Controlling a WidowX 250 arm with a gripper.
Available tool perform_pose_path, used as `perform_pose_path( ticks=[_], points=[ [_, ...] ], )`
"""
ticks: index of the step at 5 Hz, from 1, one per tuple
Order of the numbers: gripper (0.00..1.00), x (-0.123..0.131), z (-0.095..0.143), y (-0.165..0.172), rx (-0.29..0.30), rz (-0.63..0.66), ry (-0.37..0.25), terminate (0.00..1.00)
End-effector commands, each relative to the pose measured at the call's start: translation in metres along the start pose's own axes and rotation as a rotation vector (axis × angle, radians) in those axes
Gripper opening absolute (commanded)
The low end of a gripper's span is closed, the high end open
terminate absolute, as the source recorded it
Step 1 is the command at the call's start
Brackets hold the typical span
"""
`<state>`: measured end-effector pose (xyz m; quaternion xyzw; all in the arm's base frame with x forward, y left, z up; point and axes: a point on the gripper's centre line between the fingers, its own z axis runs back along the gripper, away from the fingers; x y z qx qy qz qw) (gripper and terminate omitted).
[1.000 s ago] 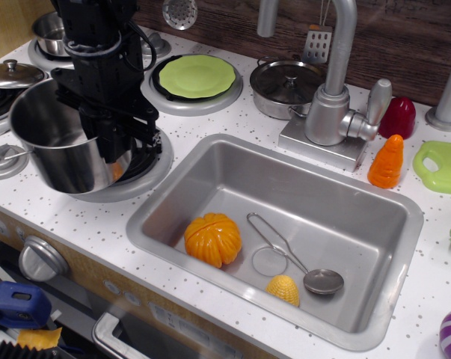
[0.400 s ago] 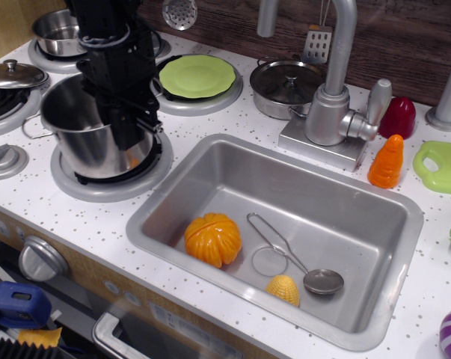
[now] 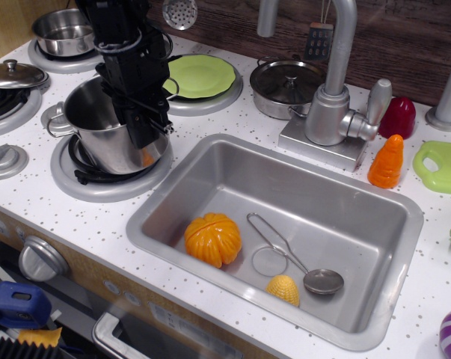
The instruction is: Put pot on stove which is near stove
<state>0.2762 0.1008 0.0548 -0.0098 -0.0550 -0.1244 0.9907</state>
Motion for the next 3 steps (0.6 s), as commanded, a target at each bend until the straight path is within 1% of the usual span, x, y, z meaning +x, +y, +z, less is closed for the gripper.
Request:
perform_pose_path(
  ticks=[1, 2, 3],
  points=[
    [0.0, 0.0, 0.007, 0.0076, 0.04, -0.012, -0.019, 0.0],
    [0.0, -0.0003, 0.0081, 0.0114, 0.043, -0.008, -0.004, 0.0],
    [0.0, -0.0025, 0.0078, 0.0148, 0.037, -0.002, 0.003, 1.0]
  ],
)
